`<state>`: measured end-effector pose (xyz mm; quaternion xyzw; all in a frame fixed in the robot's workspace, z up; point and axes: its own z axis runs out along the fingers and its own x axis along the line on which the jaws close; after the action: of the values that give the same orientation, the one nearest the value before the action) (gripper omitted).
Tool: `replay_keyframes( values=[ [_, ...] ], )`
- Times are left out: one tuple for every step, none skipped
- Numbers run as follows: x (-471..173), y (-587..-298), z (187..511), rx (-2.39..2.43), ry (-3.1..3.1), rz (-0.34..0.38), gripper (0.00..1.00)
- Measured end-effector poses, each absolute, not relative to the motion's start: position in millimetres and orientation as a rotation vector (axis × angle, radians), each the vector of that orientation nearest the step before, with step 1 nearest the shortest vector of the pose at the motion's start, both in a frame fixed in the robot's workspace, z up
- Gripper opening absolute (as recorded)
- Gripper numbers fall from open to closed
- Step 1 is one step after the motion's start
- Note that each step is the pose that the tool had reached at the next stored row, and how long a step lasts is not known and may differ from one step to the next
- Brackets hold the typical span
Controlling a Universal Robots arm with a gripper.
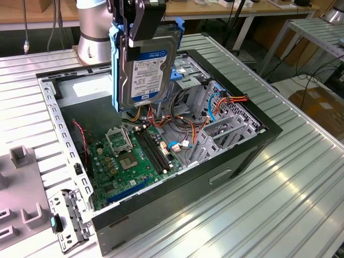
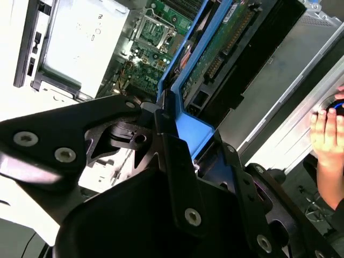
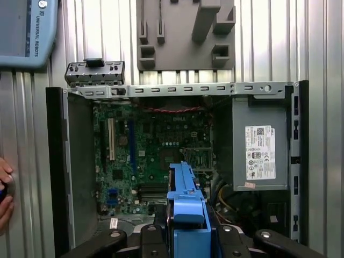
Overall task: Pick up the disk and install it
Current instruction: 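Insert the disk into the insertion slot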
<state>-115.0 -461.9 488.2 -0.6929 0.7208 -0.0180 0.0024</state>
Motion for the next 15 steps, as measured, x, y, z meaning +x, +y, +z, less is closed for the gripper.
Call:
replay_keyframes(
  values=[
    [-114.2, -462.2, 488.0, -2.173, 2.262, -0.057, 0.37],
    [-112.8, -462.9, 487.0, -2.171, 2.263, -0.057, 0.37],
    [-112.2, -463.8, 486.5, -2.171, 2.264, -0.057, 0.37],
    [-111.9, -464.6, 486.1, -2.170, 2.265, -0.057, 0.37],
    [-111.9, -465.8, 485.5, -2.169, 2.266, -0.057, 0.37],
    [-111.9, -466.9, 484.9, -2.168, 2.266, -0.057, 0.37],
    [-111.8, -468.5, 484.1, -2.167, 2.267, -0.057, 0.37],
    [-111.8, -470.1, 483.3, -2.167, 2.268, -0.057, 0.37],
    [-111.8, -472.7, 482.1, -2.166, 2.269, -0.057, 0.37],
    [-111.8, -475.5, 481.0, -2.164, 2.271, -0.057, 0.37],
    [-111.8, -478.6, 480.0, -2.162, 2.273, -0.057, 0.37],
    [-111.8, -481.2, 479.1, -2.161, 2.274, -0.057, 0.37],
    [-111.8, -485.1, 477.8, -2.159, 2.275, -0.057, 0.37],
    [-111.7, -486.9, 477.2, -2.158, 2.276, -0.057, 0.37],
    [-110.6, -488.4, 476.4, -2.158, 2.276, -0.057, 0.37]
  ],
)
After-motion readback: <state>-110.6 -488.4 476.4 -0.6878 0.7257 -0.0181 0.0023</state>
